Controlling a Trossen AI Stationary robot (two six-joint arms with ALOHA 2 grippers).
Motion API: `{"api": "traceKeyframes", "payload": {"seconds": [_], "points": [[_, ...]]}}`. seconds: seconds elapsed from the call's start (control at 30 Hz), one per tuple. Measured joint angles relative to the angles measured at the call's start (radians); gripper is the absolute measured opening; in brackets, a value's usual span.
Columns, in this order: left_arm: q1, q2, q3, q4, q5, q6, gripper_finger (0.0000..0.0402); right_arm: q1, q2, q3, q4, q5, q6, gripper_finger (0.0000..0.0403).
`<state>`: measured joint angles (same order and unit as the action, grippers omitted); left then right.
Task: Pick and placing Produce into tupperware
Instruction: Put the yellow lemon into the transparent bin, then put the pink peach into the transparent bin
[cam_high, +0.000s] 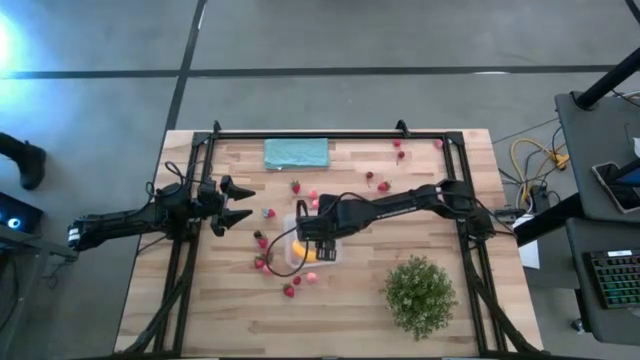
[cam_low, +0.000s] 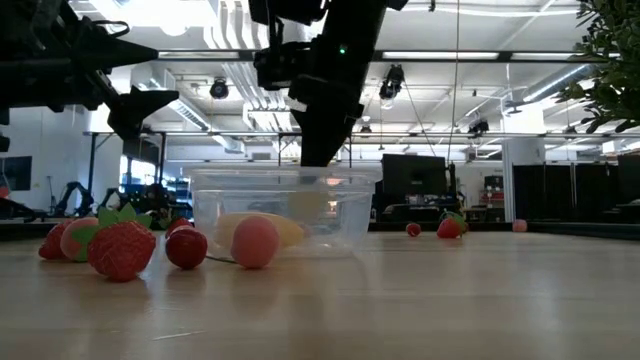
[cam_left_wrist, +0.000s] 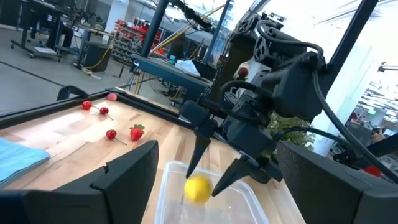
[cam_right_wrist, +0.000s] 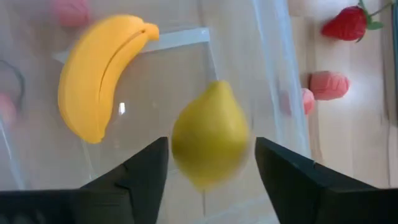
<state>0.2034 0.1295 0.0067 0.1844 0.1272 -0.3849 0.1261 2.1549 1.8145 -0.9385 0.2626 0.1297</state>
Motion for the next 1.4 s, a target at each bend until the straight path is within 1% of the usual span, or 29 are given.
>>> {"api": "traceKeyframes", "payload": {"seconds": [0.13, 0.2, 0.27, 0.33, 0.4, 0.53, 0.63, 0.77, 0.9, 1.07, 1.2, 1.27, 1.4], "points": [[0.000, 0.001, 0.000, 0.000, 0.000, 0.000, 0.0314, 0.000, 0.006, 0.000, -0.001, 0.011, 0.002, 0.0270], [0.000, 0.000, 0.000, 0.000, 0.000, 0.000, 0.0314, 0.000, 0.005, -0.001, -0.001, 0.056, 0.012, 0.0284], [0.000, 0.001, 0.000, 0.000, 0.000, 0.000, 0.0314, -0.001, -0.002, -0.001, -0.001, 0.136, 0.016, 0.0295], [0.000, -0.001, 0.000, 0.001, 0.000, 0.000, 0.0314, -0.003, -0.016, 0.003, -0.008, 0.248, 0.049, 0.0299], [0.000, 0.000, 0.000, 0.000, 0.000, 0.000, 0.0314, -0.004, -0.030, 0.033, -0.038, 0.339, 0.116, 0.0299], [0.000, 0.000, 0.000, 0.000, 0.000, 0.000, 0.0314, -0.011, -0.038, 0.125, -0.099, 0.414, 0.194, 0.0293], [0.000, 0.000, 0.000, 0.000, 0.000, 0.000, 0.0314, -0.019, -0.038, 0.181, -0.105, 0.466, 0.243, 0.0289], [0.000, 0.000, 0.000, 0.000, 0.000, 0.000, 0.0314, -0.042, -0.038, 0.254, -0.150, 0.457, 0.331, 0.0288], [0.000, 0.000, 0.000, 0.000, 0.000, 0.000, 0.0314, -0.088, -0.039, 0.296, -0.191, 0.385, 0.341, 0.0287], [0.000, 0.001, 0.000, 0.000, 0.000, 0.000, 0.0314, -0.157, -0.039, 0.311, -0.191, 0.283, 0.300, 0.0287], [0.000, 0.000, 0.000, 0.000, 0.000, 0.000, 0.0314, -0.194, -0.040, 0.311, -0.221, 0.207, 0.344, 0.0279], [0.000, 0.001, 0.000, 0.000, 0.000, 0.000, 0.0314, -0.198, -0.050, 0.311, -0.235, 0.186, 0.362, 0.0273], [0.000, 0.000, 0.000, 0.000, 0.000, 0.000, 0.0314, -0.196, -0.088, 0.311, -0.240, 0.182, 0.372, 0.0260]]}}
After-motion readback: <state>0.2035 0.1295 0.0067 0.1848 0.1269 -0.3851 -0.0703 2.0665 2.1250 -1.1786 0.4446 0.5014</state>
